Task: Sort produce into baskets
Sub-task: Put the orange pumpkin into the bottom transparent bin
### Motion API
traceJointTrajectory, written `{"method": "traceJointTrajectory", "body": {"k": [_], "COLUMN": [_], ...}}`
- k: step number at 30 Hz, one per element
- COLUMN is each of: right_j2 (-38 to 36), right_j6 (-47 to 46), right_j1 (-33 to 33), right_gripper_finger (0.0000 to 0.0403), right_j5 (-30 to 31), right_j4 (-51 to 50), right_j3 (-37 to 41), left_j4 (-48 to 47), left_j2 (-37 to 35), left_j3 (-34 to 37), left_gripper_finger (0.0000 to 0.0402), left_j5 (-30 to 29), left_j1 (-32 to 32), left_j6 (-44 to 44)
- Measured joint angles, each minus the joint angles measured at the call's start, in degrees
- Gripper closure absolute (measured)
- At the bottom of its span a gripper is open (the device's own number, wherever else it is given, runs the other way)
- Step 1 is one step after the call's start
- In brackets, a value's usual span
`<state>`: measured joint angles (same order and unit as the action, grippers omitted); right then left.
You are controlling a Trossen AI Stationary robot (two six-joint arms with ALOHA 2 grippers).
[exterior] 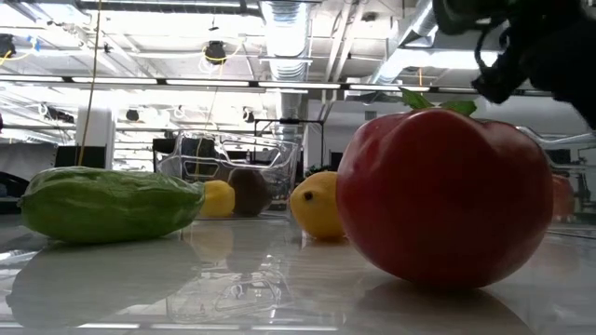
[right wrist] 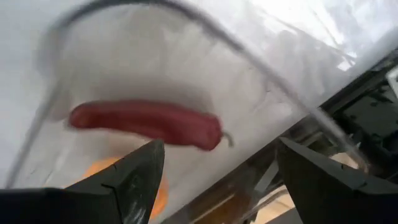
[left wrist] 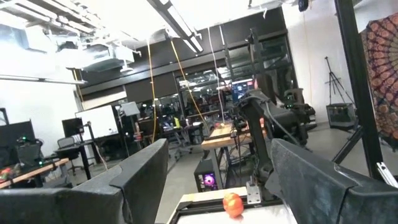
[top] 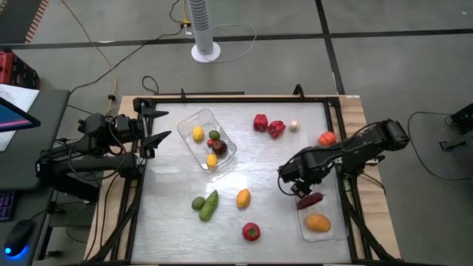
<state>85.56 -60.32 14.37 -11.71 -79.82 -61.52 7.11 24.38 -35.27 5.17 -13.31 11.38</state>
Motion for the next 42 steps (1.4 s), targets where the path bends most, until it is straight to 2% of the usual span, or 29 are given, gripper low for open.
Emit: {"method": "traceJointTrajectory", "body": {"k": [3,8,12,21,26,30,34,42], "right_j2": [-0.02,-0.07,-0.70,-0.72,-0.70,-0.72,-0.72,0.01], "right_j6": [0.96,2.24,9.37,28.28,36.04,41.45,44.51,48.62], "right_j1": [0.08,-1.57,-6.96,-21.05,-29.31,-32.98,-35.32,-36.72], "right_gripper_finger": [0.0070,0.0070,0.0070,0.0070,0.0067,0.0041,0.0008,0.0005], "right_j5": [1.84,14.40,17.67,30.96,31.56,31.13,31.33,37.41], "right_j4": [-3.36,-10.15,-10.24,-9.87,-10.20,-9.50,-9.67,-8.95], "right_j3": [-4.26,-9.14,-8.24,-5.63,-2.62,0.25,2.56,6.26], "left_j4": [0.00,0.02,-0.07,-0.36,-0.61,-1.02,-1.20,-1.20], "left_j2": [0.00,-0.02,0.00,0.00,0.00,-0.02,0.00,0.00], "left_j3": [0.00,0.00,0.00,0.00,0.00,0.00,0.00,0.00], "left_gripper_finger": [0.0131,0.0131,0.0131,0.0131,0.0131,0.0131,0.0131,0.0131], "left_j5": [0.00,0.00,0.02,0.02,0.02,0.02,0.02,0.02], "left_j1": [-0.02,0.00,-0.01,-0.02,-0.02,-0.01,-0.02,0.00], "left_j6": [0.04,0.15,0.11,-0.04,-0.04,-0.08,-0.11,-0.63]}}
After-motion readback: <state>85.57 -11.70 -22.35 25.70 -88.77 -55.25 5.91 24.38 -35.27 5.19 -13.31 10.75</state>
